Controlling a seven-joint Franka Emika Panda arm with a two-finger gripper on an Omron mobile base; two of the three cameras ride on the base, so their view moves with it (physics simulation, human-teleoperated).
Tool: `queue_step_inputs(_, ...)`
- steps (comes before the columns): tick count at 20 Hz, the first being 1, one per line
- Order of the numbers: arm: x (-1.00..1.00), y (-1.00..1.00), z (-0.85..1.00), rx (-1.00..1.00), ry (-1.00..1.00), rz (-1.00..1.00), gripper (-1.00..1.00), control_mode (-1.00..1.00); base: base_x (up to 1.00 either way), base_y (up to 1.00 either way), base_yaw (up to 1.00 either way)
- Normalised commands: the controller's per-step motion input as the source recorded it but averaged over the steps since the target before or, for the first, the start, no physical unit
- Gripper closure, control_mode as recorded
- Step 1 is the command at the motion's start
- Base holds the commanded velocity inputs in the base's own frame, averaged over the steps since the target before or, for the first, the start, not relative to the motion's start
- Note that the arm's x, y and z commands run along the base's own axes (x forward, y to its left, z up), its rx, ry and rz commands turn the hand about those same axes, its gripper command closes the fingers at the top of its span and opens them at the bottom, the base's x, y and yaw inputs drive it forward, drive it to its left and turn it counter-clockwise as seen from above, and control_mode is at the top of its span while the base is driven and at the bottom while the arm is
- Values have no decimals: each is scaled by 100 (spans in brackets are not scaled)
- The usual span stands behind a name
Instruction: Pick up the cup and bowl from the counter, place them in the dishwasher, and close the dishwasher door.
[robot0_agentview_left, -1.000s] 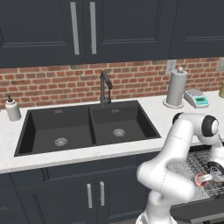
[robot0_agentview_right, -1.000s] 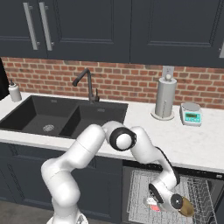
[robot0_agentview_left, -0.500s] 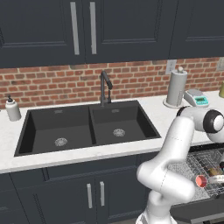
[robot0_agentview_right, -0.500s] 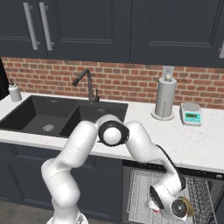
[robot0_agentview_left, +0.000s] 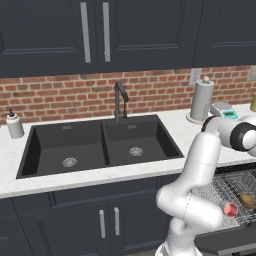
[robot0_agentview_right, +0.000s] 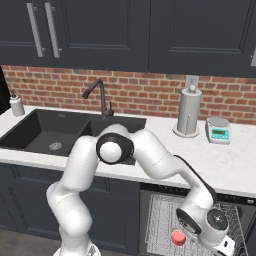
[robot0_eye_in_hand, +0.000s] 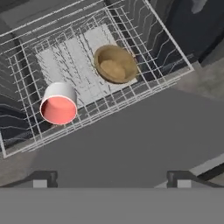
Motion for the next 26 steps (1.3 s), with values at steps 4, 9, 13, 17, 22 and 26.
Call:
queue_step_inputs(4, -100, -67, 37, 22, 8, -38, -100, -100, 0, 0, 0)
queue_step_inputs(9, -100, -52, 61, 26, 0, -34, -100, -100, 0, 0, 0)
queue_step_inputs(13, -100, -32, 3, 37, -23, -17, -100, -100, 0, 0, 0)
queue_step_inputs(17, -100, -6, 0, 44, -48, -2, -100, -100, 0, 0, 0)
queue_step_inputs(22, -98, 0, -13, 33, -40, 0, -100, -100, 0, 0, 0)
queue_step_inputs(26, -22, 4, -54, 14, -14, 0, -100, -100, 0, 0, 0)
